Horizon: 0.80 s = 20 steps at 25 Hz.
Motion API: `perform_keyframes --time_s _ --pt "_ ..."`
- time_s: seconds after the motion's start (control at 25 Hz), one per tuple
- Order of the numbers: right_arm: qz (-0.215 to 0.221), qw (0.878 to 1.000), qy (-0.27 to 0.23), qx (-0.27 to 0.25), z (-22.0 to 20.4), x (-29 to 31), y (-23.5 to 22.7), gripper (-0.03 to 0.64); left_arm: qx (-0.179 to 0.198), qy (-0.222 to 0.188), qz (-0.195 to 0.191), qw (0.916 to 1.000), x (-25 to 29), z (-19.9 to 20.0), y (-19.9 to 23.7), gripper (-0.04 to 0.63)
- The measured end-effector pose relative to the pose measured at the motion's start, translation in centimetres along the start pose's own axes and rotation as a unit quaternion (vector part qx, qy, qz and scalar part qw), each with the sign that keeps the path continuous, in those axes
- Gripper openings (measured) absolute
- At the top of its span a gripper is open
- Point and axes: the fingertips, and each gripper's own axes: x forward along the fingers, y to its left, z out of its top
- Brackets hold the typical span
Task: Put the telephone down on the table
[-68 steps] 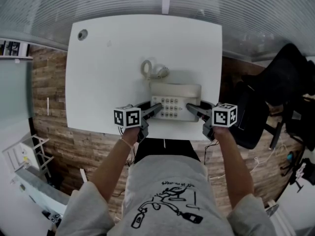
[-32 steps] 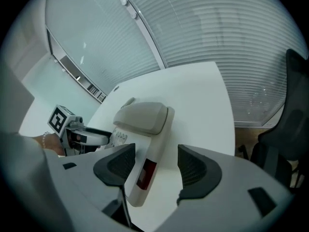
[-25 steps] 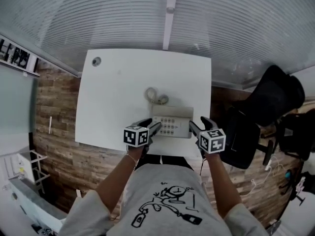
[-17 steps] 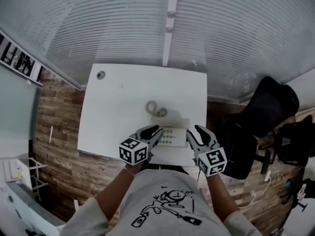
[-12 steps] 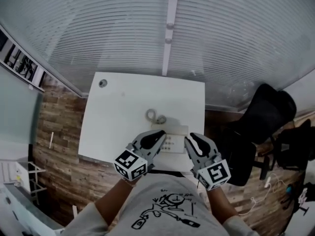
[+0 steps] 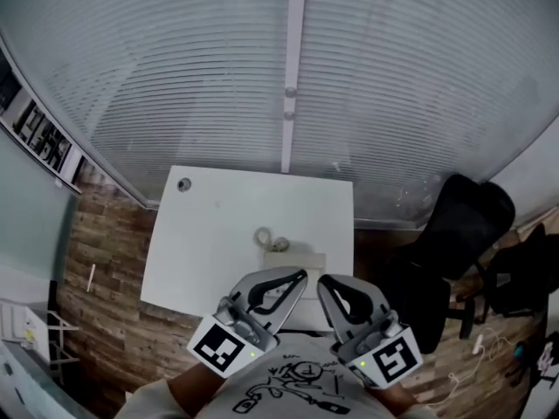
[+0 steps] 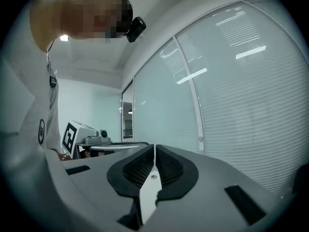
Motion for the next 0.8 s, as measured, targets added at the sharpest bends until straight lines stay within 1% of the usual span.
perform_keyframes --time_s 0.08,0.16,0.28,0.48,0.8 --pt "0.003 1.000 -0.003 -0.013 0.9 -0.1 0.5 0.039 -0.002 -0.001 -0.003 1.0000 0.0 0.7 -0.5 0.003" --pt "0.000 1.000 -0.002 -0.022 1.4 -0.2 0.6 0.038 0.006 0.001 -0.006 1.0000 0.2 1.0 -0.8 0.003" --pt "-0.004 1.000 0.001 -0.020 1.6 -0.3 0.4 0.038 0.015 0.013 -0.007 0.9998 0.4 0.9 -1.1 0.003" --pt "-0.011 1.000 0.000 -0.015 1.6 -0.7 0.0 0.038 0.011 0.015 -0.006 0.9998 0.5 0.9 -1.3 0.003" --pt "-0.009 1.000 0.003 -0.014 1.6 -0.5 0.2 0.038 -0.006 0.017 0.000 0.9998 0.4 0.8 -0.7 0.003"
